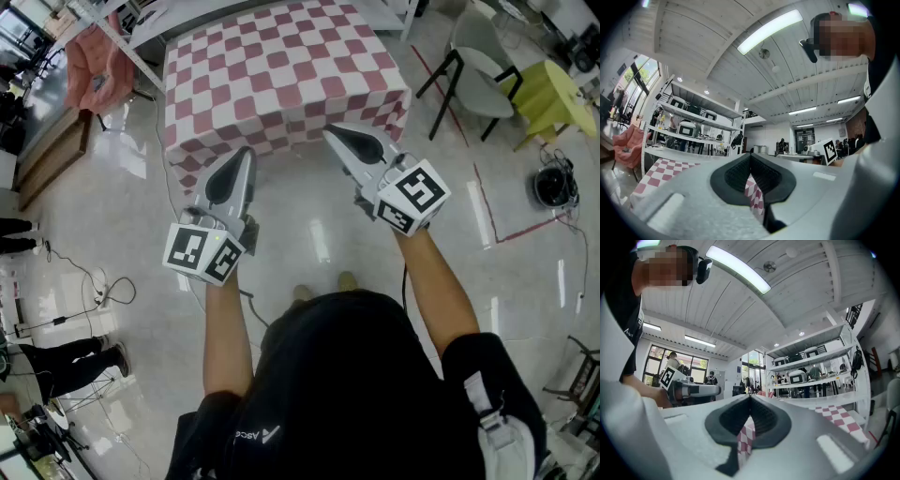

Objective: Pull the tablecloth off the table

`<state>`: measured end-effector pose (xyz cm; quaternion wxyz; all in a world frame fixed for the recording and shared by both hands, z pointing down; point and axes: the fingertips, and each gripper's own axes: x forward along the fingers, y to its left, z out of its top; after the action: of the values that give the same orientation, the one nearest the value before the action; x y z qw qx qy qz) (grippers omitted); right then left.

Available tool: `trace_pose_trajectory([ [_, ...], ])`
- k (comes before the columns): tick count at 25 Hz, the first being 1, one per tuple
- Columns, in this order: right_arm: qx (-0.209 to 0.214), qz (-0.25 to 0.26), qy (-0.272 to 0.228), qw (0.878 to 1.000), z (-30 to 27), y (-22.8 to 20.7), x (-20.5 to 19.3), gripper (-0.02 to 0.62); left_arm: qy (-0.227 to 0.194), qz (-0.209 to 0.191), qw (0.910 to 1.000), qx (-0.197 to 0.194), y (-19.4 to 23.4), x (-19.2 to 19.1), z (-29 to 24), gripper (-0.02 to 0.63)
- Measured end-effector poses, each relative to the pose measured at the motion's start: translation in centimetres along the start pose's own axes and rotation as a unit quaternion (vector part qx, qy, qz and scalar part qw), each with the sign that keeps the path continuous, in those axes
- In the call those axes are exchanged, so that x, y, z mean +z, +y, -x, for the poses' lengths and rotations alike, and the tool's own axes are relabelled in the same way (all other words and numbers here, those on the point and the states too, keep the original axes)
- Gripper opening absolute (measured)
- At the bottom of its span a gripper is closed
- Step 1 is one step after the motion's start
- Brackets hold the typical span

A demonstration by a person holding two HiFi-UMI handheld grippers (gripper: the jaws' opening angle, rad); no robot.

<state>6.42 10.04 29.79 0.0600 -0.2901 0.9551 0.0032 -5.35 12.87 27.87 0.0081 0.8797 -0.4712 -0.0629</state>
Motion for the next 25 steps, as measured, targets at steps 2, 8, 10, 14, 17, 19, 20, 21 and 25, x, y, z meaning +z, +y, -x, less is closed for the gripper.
trace_pose_trajectory([
  [2,0.005,-0.005,-0.002,1.000,0.3,-0.1,-0.1,0.000,0.000,0.001,1.0000,0.002,-0.3,-0.2,-0.2,0.009],
  [8,0.006,-0.008,-0.012,1.000,1.3,-1.5,0.3,0.000,0.001,-0.001,0.9999,0.016,-0.8,-0.5,-1.3,0.009],
  [10,0.005,-0.009,-0.015,1.000,1.7,-2.4,0.6,0.000,0.001,-0.001,0.9997,0.023,-0.9,-0.5,-1.9,0.009],
  [14,0.006,-0.013,-0.019,1.000,2.6,-4.4,0.7,0.000,0.000,-0.006,0.9991,0.041,-1.1,-0.5,-3.3,0.009],
  [17,0.014,-0.009,-0.019,1.000,3.0,-5.6,0.4,0.000,0.000,-0.012,0.9984,0.055,-1.3,-0.7,-4.5,0.009],
  [19,0.019,-0.007,-0.021,1.000,3.0,-6.7,0.3,0.000,0.000,-0.016,0.9978,0.064,-1.1,-0.8,-5.3,0.009],
  [20,0.020,-0.006,-0.022,1.000,2.9,-7.3,0.4,0.000,0.000,-0.018,0.9976,0.067,-1.0,-0.8,-5.7,0.009],
  [21,0.021,-0.006,-0.024,0.999,2.8,-7.9,0.5,0.000,0.000,-0.020,0.9973,0.070,-0.7,-0.7,-6.0,0.009],
  [25,0.020,-0.003,-0.026,0.999,1.2,-10.2,0.6,0.000,-0.001,-0.026,0.9967,0.077,1.2,-0.7,-7.4,0.009],
])
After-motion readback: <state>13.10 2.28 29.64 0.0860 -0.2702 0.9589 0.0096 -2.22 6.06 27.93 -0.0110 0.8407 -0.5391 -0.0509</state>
